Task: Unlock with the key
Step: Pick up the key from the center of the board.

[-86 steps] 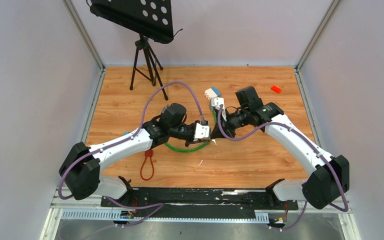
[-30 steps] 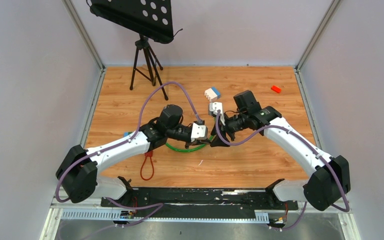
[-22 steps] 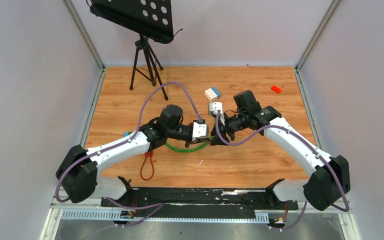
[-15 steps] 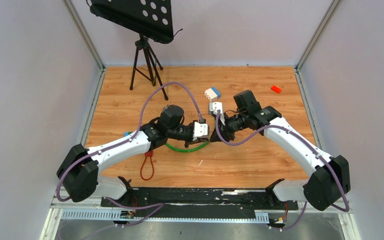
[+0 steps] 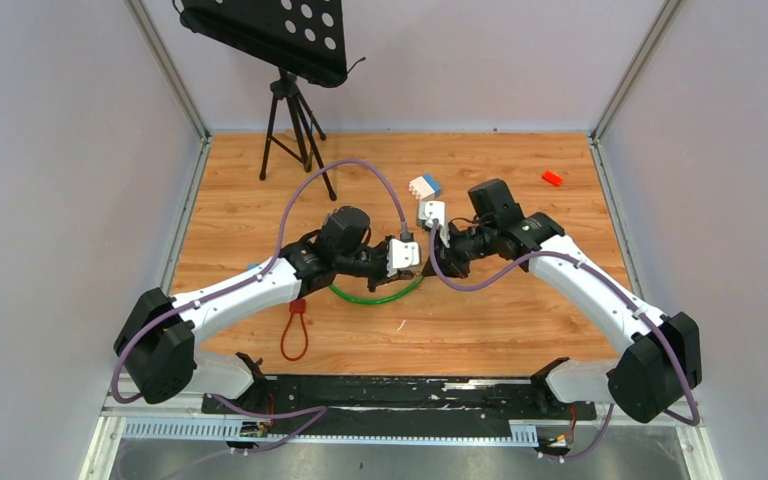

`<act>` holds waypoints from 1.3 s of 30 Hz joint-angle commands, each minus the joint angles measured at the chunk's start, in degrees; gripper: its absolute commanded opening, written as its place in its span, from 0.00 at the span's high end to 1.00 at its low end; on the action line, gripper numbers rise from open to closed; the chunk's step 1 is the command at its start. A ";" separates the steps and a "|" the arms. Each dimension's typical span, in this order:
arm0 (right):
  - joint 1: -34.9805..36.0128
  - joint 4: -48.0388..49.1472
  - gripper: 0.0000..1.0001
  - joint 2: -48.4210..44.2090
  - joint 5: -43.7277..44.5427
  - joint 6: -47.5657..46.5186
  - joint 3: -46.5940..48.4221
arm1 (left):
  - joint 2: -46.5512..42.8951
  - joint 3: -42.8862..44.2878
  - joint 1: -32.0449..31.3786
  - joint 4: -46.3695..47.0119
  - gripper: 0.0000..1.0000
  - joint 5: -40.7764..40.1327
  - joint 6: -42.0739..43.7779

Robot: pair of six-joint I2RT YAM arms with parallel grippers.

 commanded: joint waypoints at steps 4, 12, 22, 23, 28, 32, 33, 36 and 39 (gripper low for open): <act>0.22 6.46 0.77 -3.32 -3.63 2.44 -0.05 | -0.96 2.45 -0.33 -2.16 1.00 -0.20 1.17; 0.87 6.32 0.63 -0.66 -8.73 3.08 1.22 | -1.05 2.42 -0.33 -2.32 1.00 0.73 0.99; 2.21 8.12 0.70 3.27 -6.33 4.46 0.63 | -1.03 2.47 -0.33 -2.31 1.00 0.63 0.88; 2.21 8.06 0.73 3.48 -6.20 4.48 0.65 | -1.02 2.46 -0.33 -2.35 1.00 0.56 0.92; 2.20 7.74 0.82 3.48 -5.00 3.91 0.15 | -1.22 2.30 -0.33 -2.62 1.00 0.37 1.13; 2.23 6.96 0.84 2.92 -2.80 3.21 0.06 | -1.36 2.20 -0.33 -2.50 1.00 0.37 1.15; 2.19 6.57 0.84 2.73 -2.20 2.91 0.11 | -1.37 2.21 -0.33 -2.55 1.00 0.43 1.22; 2.18 6.15 0.86 2.01 -1.31 2.45 0.14 | -1.34 2.24 -0.33 -2.64 1.00 0.56 1.16; 2.16 5.88 0.88 1.84 -1.67 2.37 0.03 | -1.39 2.28 -0.33 -2.62 1.00 0.75 1.11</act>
